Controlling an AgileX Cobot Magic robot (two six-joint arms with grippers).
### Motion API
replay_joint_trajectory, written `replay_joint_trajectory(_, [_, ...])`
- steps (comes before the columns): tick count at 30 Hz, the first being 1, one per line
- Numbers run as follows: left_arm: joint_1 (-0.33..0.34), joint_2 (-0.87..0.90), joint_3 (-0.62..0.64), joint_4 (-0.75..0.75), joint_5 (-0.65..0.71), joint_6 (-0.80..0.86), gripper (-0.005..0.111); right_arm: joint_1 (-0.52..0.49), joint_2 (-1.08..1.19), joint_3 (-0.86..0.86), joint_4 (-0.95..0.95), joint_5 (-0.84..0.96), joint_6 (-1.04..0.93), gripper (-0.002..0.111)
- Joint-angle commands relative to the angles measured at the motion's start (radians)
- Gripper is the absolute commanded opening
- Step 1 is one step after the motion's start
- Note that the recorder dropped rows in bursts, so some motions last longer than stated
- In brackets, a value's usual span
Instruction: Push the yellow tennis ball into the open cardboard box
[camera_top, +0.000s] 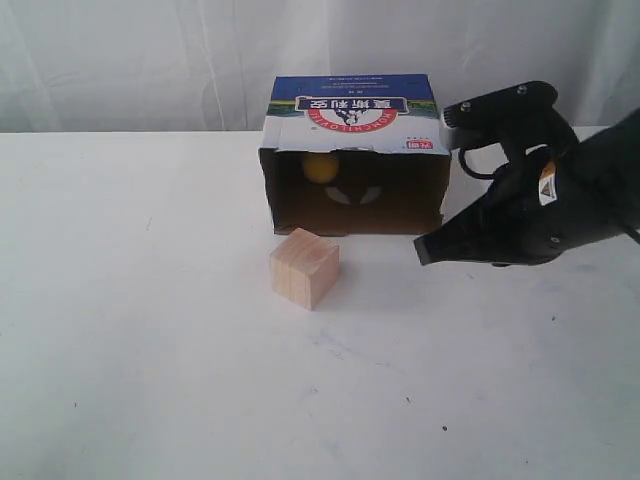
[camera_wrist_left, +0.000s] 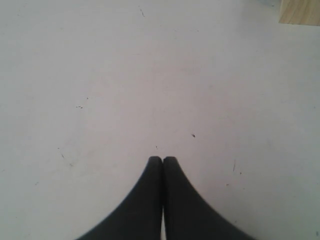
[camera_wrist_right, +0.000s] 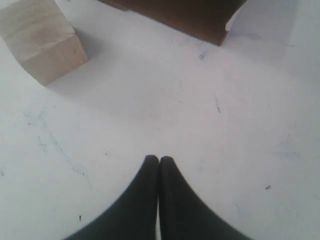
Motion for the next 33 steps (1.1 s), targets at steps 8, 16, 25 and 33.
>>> replay_joint_trajectory(8, [-0.005, -0.005, 0.004, 0.000, 0.017, 0.002, 0.000, -0.001, -0.263, 0.252, 0.091, -0.500, 0.009, 0.000])
replay_joint_trajectory(16, [-0.005, -0.005, 0.004, 0.000, 0.017, 0.002, 0.000, -0.001, -0.530, 0.485, 0.095, -0.522, 0.009, 0.000])
replay_joint_trajectory(25, [-0.005, -0.005, 0.004, 0.000, 0.017, 0.002, 0.000, -0.028, -0.854, 0.774, 0.094, -0.580, 0.009, 0.000])
replay_joint_trajectory(33, [-0.005, -0.005, 0.004, 0.000, 0.017, 0.002, 0.000, -0.098, -1.170, 0.883, 0.061, -0.547, 0.009, 0.000])
